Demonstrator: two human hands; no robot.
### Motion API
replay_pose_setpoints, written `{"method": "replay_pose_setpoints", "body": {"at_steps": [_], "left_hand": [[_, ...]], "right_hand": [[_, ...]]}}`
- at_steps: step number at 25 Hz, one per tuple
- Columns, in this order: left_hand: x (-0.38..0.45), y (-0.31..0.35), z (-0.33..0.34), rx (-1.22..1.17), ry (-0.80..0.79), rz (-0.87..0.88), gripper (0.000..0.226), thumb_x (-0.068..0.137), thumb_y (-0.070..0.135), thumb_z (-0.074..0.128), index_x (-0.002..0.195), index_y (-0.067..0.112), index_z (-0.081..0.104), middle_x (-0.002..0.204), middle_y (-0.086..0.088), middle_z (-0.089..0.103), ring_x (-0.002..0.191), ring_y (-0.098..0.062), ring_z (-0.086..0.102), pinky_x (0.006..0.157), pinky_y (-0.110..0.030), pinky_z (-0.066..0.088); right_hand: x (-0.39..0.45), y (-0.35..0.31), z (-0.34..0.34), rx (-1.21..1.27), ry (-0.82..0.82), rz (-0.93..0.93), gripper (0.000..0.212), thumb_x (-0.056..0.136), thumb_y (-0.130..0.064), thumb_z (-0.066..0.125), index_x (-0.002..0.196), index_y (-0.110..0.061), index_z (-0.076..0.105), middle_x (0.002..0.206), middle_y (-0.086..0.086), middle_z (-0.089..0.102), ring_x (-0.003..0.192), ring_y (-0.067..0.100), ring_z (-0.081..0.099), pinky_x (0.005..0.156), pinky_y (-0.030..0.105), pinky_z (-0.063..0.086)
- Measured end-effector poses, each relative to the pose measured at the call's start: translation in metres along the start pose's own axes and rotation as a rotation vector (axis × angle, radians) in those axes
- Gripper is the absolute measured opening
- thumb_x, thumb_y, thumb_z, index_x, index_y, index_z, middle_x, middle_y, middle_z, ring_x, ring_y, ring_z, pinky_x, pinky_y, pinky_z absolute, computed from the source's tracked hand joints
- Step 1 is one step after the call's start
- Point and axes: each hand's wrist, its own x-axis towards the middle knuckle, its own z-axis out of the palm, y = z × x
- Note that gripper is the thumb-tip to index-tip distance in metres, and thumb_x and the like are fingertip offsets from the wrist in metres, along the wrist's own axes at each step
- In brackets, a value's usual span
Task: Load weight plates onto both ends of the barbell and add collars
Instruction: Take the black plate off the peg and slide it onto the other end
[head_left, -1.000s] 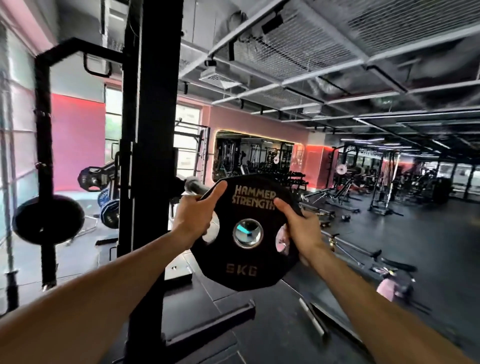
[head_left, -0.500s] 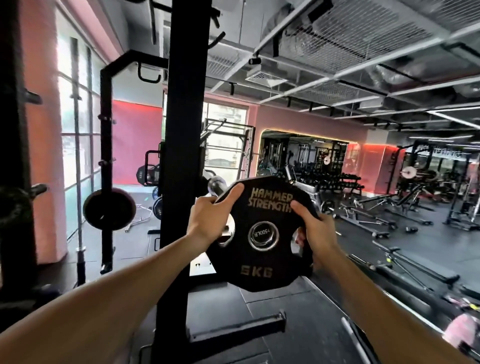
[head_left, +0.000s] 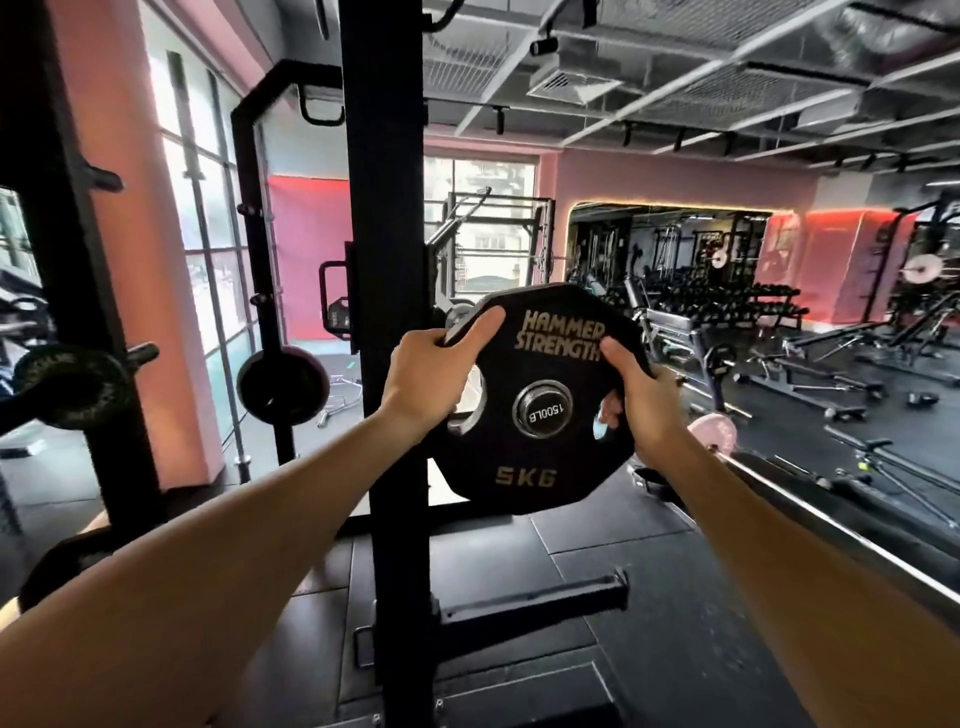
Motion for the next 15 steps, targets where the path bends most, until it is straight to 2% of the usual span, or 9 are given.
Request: {"method": "replay_pose_setpoints", "body": {"at_steps": [2, 4, 6, 8, 10, 11, 13, 15], "left_hand": [[0.004, -0.003, -0.001, 0.020, 0.004, -0.001, 0.097, 0.052, 0.095, 0.062, 0.056, 0.000, 0.047, 0.046, -0.013, 0.048, 0.040, -0.026, 0.048, 0.053, -0.038, 0.048], [0.008, -0.009, -0.001, 0.030, -0.003, 0.006, 0.089, 0.055, 0.093, 0.063, 0.052, 0.005, 0.051, 0.045, -0.013, 0.054, 0.040, -0.027, 0.055, 0.054, -0.037, 0.051], [0.013, -0.016, 0.001, 0.002, 0.022, 0.006, 0.078, 0.060, 0.088, 0.066, 0.052, 0.012, 0.053, 0.048, -0.012, 0.052, 0.041, -0.026, 0.053, 0.051, -0.035, 0.048], [0.017, -0.025, 0.004, -0.047, 0.048, 0.004, 0.076, 0.065, 0.080, 0.069, 0.058, 0.006, 0.053, 0.053, -0.015, 0.048, 0.042, -0.026, 0.047, 0.046, -0.034, 0.043], [0.021, -0.034, 0.005, -0.095, 0.056, -0.010, 0.079, 0.065, 0.075, 0.072, 0.064, -0.002, 0.053, 0.054, -0.016, 0.046, 0.042, -0.026, 0.044, 0.044, -0.032, 0.040], [0.024, -0.037, 0.005, -0.108, 0.050, -0.019, 0.076, 0.065, 0.072, 0.075, 0.064, -0.001, 0.055, 0.053, -0.015, 0.045, 0.041, -0.025, 0.043, 0.044, -0.032, 0.039], [0.030, -0.044, 0.005, -0.114, 0.037, -0.024, 0.057, 0.065, 0.068, 0.078, 0.056, 0.015, 0.059, 0.048, -0.008, 0.046, 0.039, -0.023, 0.043, 0.043, -0.031, 0.039], [0.037, -0.048, 0.006, -0.107, 0.032, -0.014, 0.049, 0.066, 0.066, 0.079, 0.050, 0.024, 0.059, 0.046, -0.004, 0.047, 0.038, -0.021, 0.043, 0.042, -0.030, 0.039]], "right_hand": [[0.004, 0.002, 0.001, -0.015, -0.015, -0.009, 0.057, 0.062, -0.066, 0.078, 0.048, -0.014, 0.057, 0.041, 0.009, 0.048, 0.032, 0.021, 0.042, 0.037, 0.024, 0.038], [0.010, 0.003, 0.002, -0.046, -0.041, -0.029, 0.059, 0.064, -0.067, 0.076, 0.042, -0.017, 0.055, 0.040, 0.009, 0.048, 0.032, 0.022, 0.043, 0.038, 0.024, 0.039], [0.017, 0.000, 0.004, -0.096, -0.074, -0.035, 0.059, 0.064, -0.069, 0.074, 0.042, -0.018, 0.054, 0.041, 0.008, 0.049, 0.034, 0.022, 0.046, 0.040, 0.024, 0.043], [0.026, -0.004, 0.005, -0.149, -0.104, -0.035, 0.056, 0.064, -0.070, 0.074, 0.044, -0.020, 0.056, 0.042, 0.006, 0.052, 0.036, 0.019, 0.050, 0.041, 0.023, 0.046], [0.035, -0.007, 0.006, -0.193, -0.147, -0.023, 0.053, 0.065, -0.069, 0.075, 0.055, -0.019, 0.060, 0.047, 0.004, 0.055, 0.041, 0.017, 0.054, 0.046, 0.025, 0.050], [0.041, -0.006, 0.007, -0.209, -0.163, -0.017, 0.053, 0.065, -0.069, 0.076, 0.061, -0.018, 0.061, 0.050, 0.004, 0.057, 0.044, 0.017, 0.056, 0.049, 0.026, 0.051], [0.050, -0.003, 0.009, -0.221, -0.184, -0.006, 0.053, 0.065, -0.068, 0.077, 0.069, -0.017, 0.062, 0.055, 0.004, 0.058, 0.047, 0.018, 0.057, 0.053, 0.029, 0.052], [0.058, 0.000, 0.012, -0.216, -0.195, 0.005, 0.056, 0.064, -0.069, 0.078, 0.074, -0.016, 0.063, 0.057, 0.003, 0.059, 0.048, 0.018, 0.057, 0.056, 0.031, 0.053]]}}
